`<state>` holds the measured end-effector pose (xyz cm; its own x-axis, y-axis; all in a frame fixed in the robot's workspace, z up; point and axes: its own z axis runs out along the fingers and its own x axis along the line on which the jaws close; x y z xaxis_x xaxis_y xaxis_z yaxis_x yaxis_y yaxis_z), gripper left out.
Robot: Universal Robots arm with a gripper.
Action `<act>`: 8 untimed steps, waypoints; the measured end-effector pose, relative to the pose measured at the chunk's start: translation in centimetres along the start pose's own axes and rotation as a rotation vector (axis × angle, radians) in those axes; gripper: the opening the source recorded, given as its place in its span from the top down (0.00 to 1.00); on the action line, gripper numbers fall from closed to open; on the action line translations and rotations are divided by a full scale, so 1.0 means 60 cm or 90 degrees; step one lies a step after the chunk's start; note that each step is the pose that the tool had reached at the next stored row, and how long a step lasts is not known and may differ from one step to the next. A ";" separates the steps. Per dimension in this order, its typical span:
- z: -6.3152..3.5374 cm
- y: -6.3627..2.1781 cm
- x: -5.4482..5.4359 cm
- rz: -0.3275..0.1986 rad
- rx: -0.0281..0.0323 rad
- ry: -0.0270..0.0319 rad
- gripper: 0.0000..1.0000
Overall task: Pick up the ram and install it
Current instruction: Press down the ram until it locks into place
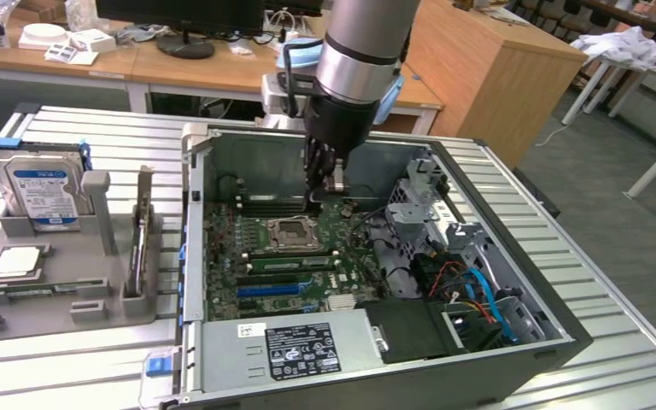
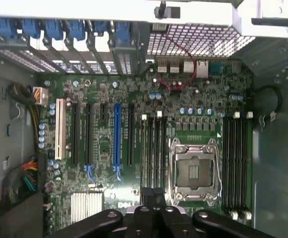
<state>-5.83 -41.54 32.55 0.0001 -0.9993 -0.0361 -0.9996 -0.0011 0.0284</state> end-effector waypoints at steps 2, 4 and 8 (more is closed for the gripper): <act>0.000 -0.006 0.000 0.000 0.0000 0.0000 0.89; 0.000 -0.009 0.000 0.000 0.0000 0.0000 0.89; 0.000 -0.009 0.000 0.000 0.0000 0.0000 0.89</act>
<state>-5.28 -41.54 32.55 0.0001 -0.9993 -0.0361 -0.9996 -0.0011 0.0284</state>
